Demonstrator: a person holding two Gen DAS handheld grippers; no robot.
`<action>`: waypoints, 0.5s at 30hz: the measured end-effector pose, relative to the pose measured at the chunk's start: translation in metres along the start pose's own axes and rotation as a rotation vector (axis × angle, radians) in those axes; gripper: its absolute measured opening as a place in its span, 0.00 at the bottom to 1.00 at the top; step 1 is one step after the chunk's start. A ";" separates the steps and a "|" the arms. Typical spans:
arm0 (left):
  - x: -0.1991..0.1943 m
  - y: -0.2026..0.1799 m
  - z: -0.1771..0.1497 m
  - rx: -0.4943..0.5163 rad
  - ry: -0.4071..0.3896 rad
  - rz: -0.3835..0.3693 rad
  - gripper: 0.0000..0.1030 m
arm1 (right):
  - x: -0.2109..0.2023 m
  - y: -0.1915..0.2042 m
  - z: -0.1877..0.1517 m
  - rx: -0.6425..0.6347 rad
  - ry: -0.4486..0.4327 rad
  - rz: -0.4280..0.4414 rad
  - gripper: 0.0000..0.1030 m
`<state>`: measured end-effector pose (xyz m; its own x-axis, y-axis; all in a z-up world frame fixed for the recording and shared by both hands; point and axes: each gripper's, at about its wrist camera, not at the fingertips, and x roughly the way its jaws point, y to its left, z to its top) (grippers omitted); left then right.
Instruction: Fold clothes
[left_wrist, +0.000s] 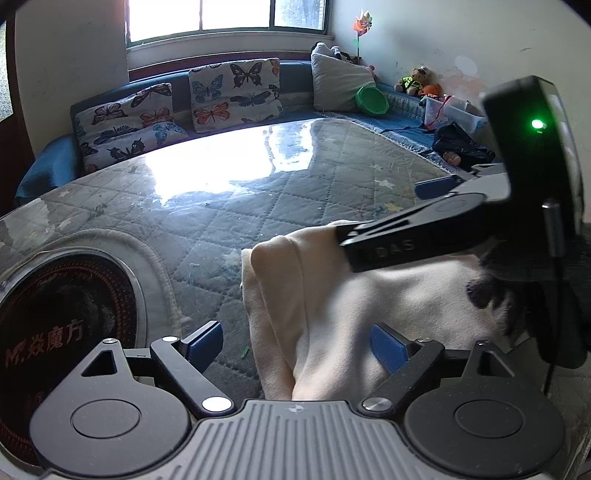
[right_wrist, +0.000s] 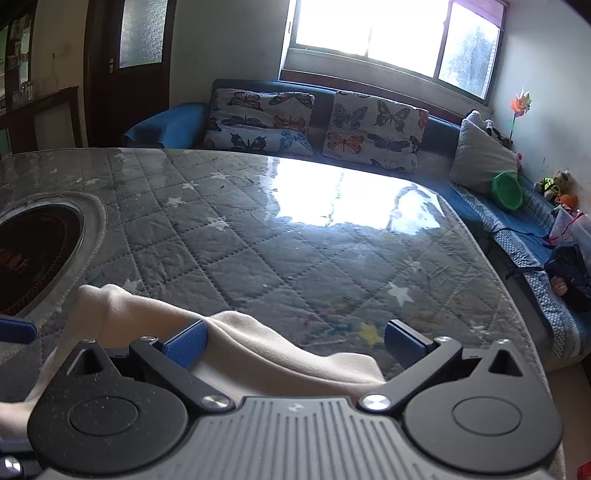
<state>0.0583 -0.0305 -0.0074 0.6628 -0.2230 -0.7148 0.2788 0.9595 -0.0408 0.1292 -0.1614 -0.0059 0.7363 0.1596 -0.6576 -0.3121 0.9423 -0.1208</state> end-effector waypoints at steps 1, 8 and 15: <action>0.000 0.001 0.000 -0.002 0.001 0.002 0.87 | 0.002 0.002 0.001 0.002 0.001 0.004 1.00; -0.001 0.006 0.002 -0.011 0.002 0.010 0.88 | 0.002 0.011 0.002 0.000 -0.005 0.019 1.00; -0.004 0.007 0.000 -0.015 0.003 0.014 0.89 | 0.009 0.020 0.005 -0.007 0.003 0.025 1.00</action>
<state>0.0574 -0.0227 -0.0048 0.6645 -0.2094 -0.7173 0.2594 0.9649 -0.0414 0.1328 -0.1395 -0.0103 0.7265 0.1821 -0.6626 -0.3347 0.9359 -0.1098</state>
